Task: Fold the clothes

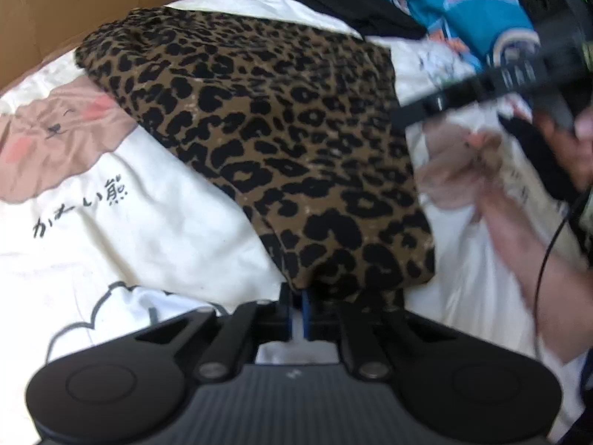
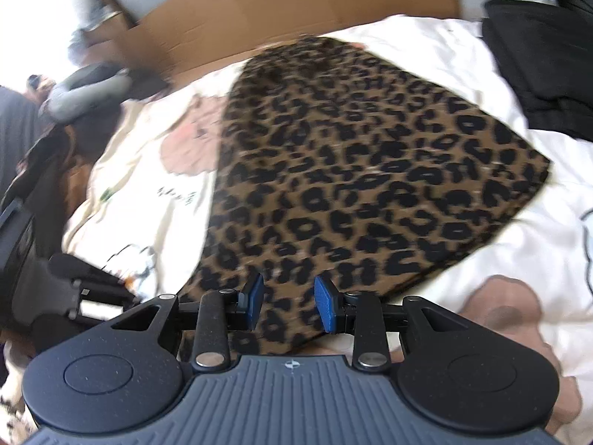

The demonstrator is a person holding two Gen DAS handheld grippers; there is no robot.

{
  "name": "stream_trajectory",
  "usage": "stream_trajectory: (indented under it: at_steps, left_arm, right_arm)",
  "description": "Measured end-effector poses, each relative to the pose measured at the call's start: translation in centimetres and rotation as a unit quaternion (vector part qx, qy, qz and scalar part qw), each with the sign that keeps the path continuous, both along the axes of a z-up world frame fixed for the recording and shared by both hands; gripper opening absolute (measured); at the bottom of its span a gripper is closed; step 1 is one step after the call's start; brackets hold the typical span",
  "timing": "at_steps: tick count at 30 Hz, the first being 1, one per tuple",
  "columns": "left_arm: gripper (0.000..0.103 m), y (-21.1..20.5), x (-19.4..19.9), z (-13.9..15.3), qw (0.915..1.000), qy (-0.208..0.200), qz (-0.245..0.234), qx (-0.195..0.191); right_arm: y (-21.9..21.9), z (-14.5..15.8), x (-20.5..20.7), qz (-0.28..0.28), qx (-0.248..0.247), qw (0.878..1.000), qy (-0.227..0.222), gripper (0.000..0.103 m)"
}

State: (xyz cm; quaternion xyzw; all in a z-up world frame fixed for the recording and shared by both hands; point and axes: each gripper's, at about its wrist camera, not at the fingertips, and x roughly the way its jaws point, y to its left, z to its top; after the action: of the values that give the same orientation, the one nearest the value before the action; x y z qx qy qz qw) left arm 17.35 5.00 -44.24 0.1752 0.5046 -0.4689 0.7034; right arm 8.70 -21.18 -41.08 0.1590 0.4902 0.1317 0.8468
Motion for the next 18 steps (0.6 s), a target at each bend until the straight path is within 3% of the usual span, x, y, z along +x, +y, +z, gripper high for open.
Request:
stream_trajectory:
  at_steps: [2, 4, 7, 13, 18]
  left_arm:
    - [0.003, 1.4, 1.3, -0.3, 0.9965, 0.057, 0.055, -0.026]
    - [0.003, 2.9, 2.7, -0.7, 0.9849, 0.119, 0.114, -0.054]
    - [0.003, 4.6, 3.8, -1.5, 0.9685, 0.168, 0.169, -0.073]
    - [0.003, 5.8, 4.8, -2.9, 0.9443, 0.241, 0.207, -0.084]
    - [0.003, 5.1, 4.5, -2.6, 0.9441, 0.264, 0.182, -0.076]
  right_arm:
    - [0.5, 0.0, 0.0, 0.013, 0.004, 1.0, 0.002, 0.038]
    - [0.9, -0.1, -0.1, 0.024, 0.007, 1.0, 0.004, 0.038]
    - [1.3, -0.2, -0.2, 0.039, 0.013, 0.999, 0.007, 0.038]
    - [2.7, -0.9, -0.2, 0.094, 0.017, 0.995, 0.023, 0.038]
    - [4.5, -2.1, -0.5, 0.128, 0.015, 0.991, 0.043, 0.038]
